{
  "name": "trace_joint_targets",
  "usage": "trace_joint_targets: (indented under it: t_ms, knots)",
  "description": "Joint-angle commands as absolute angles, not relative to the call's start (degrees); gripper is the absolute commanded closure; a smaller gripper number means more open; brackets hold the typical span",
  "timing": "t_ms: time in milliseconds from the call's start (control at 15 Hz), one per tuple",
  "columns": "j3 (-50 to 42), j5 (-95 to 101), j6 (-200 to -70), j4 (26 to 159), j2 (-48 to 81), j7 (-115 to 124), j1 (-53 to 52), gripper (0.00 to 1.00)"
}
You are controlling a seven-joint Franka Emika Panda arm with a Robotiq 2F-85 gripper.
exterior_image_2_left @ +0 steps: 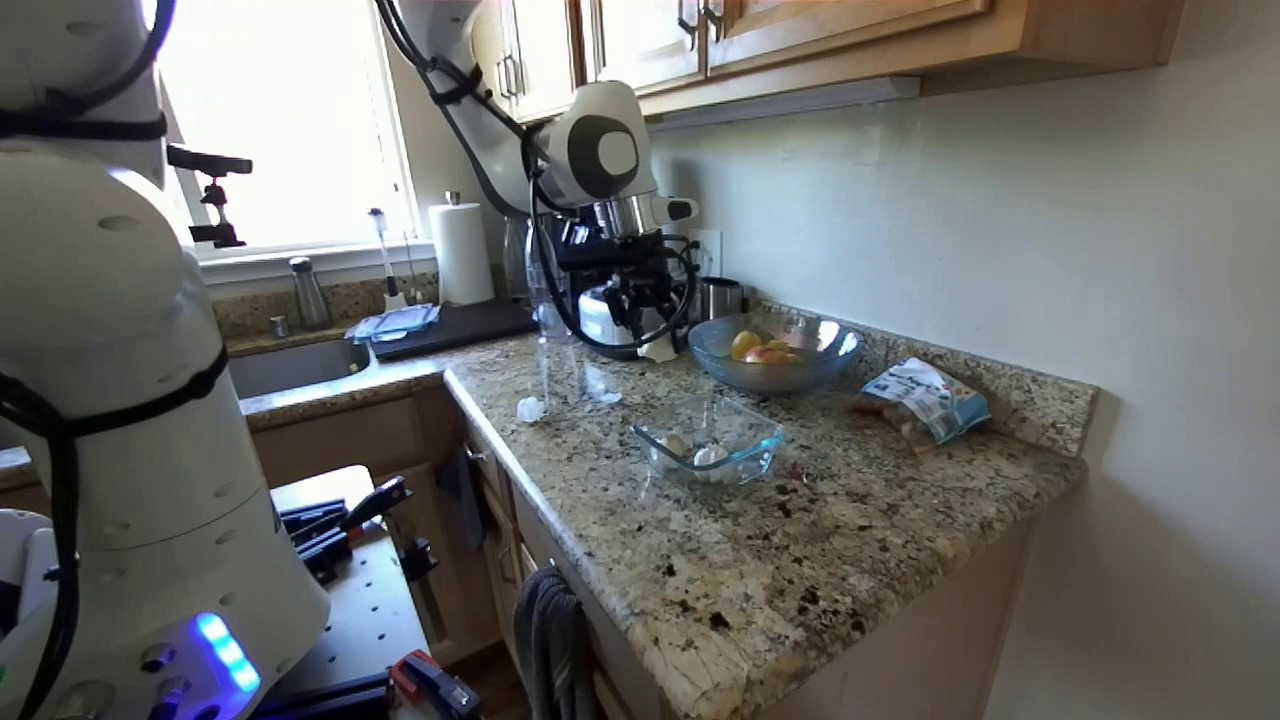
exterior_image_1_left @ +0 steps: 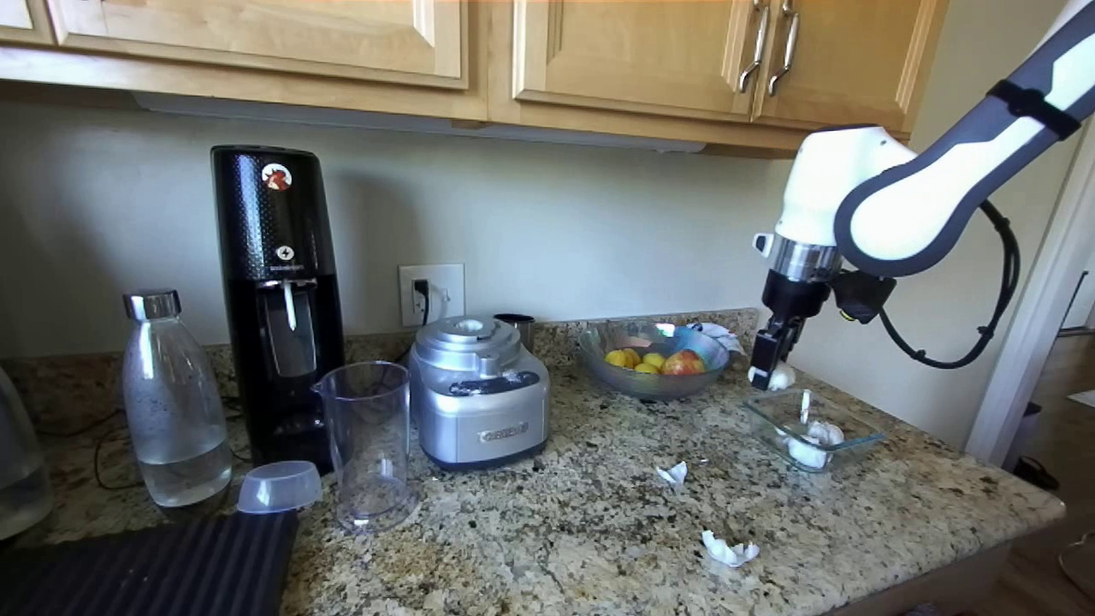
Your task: Pick up the garlic and place it in the bowl
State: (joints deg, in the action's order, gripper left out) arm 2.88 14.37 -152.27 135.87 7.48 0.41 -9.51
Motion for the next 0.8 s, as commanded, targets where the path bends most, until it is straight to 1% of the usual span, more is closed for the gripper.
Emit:
trace_joint_targets:
  t_ms: [0, 400, 733]
  knots:
    - [0.7, 17.5, -152.6, 140.6, 4.0, 4.9, -7.0, 0.60]
    - [-2.1, 19.3, -157.0, 139.8, 10.4, 8.0, -4.9, 0.60]
    - [-5.0, 23.0, -161.2, 139.2, 14.4, 11.4, -6.9, 0.60]
